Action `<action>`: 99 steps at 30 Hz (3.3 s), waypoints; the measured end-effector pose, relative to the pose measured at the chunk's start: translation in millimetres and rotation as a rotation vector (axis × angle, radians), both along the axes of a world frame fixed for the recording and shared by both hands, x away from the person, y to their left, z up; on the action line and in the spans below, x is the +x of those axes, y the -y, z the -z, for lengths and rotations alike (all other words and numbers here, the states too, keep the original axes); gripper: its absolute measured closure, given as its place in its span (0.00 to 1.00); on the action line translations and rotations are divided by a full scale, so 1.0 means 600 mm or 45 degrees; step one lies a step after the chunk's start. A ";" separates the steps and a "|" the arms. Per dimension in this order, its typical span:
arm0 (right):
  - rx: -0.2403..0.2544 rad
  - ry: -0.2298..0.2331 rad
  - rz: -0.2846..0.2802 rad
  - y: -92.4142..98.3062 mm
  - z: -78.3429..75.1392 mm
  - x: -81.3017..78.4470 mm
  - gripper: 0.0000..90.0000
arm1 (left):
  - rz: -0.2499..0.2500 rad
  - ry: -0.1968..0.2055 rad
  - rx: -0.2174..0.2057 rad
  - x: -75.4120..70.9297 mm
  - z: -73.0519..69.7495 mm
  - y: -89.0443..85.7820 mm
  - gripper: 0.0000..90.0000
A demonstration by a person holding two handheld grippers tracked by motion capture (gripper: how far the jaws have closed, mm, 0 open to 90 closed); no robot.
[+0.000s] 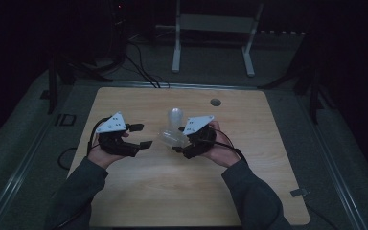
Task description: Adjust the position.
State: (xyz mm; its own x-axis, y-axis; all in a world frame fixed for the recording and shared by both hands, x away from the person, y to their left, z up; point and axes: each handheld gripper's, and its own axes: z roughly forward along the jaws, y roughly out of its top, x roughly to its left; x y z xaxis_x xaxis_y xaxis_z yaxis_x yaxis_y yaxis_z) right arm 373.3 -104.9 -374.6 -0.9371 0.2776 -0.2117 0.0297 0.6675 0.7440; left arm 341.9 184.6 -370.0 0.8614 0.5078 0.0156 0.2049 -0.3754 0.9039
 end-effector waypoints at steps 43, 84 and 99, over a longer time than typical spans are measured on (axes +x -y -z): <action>-0.209 0.034 -0.086 -0.034 -0.001 -0.004 0.35 | 0.048 0.010 0.332 0.000 -0.007 0.032 0.31; -0.353 0.033 -0.121 -0.048 0.018 -0.008 0.35 | 0.111 0.038 0.632 -0.008 0.007 0.071 0.29; -0.428 0.057 -0.171 -0.062 0.024 -0.019 0.35 | 0.188 -0.009 0.709 -0.007 0.016 0.087 0.29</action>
State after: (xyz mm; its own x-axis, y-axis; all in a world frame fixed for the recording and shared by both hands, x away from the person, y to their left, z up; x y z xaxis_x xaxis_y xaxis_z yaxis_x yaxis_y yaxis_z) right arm 361.8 -67.9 -388.7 -0.9483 0.0604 -0.3116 -0.1027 0.8706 0.4811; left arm 337.6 132.5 -379.5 0.9236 0.2989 0.2400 0.1197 -0.8196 0.5602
